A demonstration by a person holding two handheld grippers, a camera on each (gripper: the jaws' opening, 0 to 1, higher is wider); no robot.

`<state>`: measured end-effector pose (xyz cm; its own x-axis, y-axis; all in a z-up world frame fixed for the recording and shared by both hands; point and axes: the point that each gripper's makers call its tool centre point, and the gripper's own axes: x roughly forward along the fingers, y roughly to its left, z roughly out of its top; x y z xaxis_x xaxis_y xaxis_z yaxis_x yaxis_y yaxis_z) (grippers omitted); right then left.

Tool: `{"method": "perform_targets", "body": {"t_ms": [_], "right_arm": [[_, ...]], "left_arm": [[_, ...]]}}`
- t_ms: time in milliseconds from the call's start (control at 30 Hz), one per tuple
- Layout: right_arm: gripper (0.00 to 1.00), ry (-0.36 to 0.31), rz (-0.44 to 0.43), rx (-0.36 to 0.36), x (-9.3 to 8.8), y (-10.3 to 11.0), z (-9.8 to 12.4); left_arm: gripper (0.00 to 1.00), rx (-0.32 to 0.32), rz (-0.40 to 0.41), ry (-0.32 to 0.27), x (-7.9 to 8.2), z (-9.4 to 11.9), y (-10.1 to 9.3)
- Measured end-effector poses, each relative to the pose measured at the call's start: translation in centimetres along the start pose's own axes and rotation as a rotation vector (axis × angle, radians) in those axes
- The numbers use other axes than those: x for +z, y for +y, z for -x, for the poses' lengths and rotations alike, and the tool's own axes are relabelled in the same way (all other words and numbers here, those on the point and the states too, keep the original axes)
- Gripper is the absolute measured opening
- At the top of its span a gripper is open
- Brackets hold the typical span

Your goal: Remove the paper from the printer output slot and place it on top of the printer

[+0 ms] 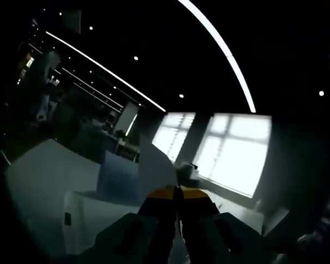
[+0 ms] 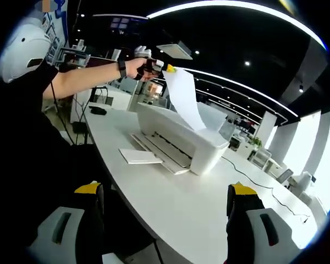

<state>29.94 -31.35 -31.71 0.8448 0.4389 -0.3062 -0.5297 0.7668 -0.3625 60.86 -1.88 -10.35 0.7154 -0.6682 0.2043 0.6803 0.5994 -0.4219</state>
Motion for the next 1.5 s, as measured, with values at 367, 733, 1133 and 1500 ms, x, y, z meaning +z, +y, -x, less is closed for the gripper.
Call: {"method": "perform_targets", "body": {"t_ms": [367,733,1133,1500], "right_arm": [[0.88,0.0,-0.004,0.001,-0.1,0.0,0.0],[0.88,0.002,-0.004,0.003,-0.2,0.1,-0.1],[0.88,0.005,-0.007,0.0,-0.4,0.0,-0.1],[0.88,0.004,-0.007,-0.004,-0.3,-0.1,0.1]], "left_arm": [[0.05,0.009,0.002,-0.002,-0.4,-0.1,0.1],[0.05,0.025,-0.008,-0.01,-0.7,0.0,0.3],[0.05,0.035,-0.011,0.007,-1.2,-0.3,0.8],[0.05,0.024,-0.008,0.061,-2.5,-1.0,0.9]]}}
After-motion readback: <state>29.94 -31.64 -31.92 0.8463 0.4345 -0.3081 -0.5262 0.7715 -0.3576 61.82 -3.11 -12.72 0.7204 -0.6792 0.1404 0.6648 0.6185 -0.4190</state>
